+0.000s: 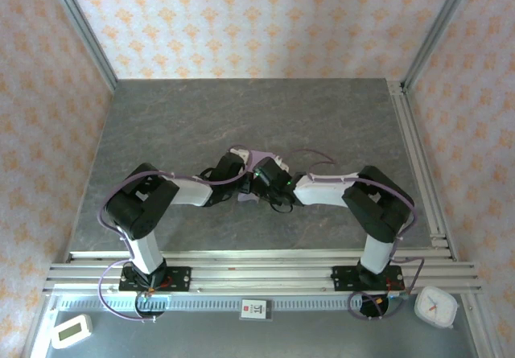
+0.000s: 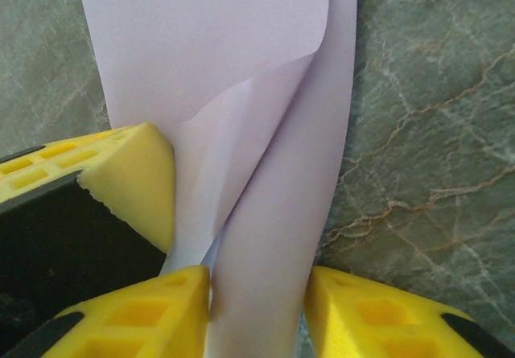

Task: Fold a paper plane with a square sheet of paper (pick it up from the middle)
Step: Turn over the paper at the center of the table.

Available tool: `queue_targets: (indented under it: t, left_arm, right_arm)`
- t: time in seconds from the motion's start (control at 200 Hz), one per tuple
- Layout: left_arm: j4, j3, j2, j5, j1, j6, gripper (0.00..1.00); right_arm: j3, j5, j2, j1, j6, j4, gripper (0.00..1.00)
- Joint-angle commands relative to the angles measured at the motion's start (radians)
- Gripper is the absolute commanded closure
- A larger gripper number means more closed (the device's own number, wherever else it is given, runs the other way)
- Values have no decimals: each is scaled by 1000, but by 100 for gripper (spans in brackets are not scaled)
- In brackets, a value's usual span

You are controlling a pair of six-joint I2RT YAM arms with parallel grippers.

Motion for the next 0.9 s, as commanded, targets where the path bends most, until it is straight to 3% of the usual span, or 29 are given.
queue_targets:
  t: [0.0, 0.48, 0.896]
  left_arm:
    - [-88, -24, 49, 25, -13, -15, 100]
    - [-90, -25, 55, 37, -13, -15, 100]
    - [-95, -27, 46, 40, -13, -14, 100]
  right_arm:
    - [-59, 4, -50, 16, 23, 127, 55]
    - [-294, -63, -107, -74, 66, 608, 61]
    - [-285, -122, -5, -125, 119, 694, 62]
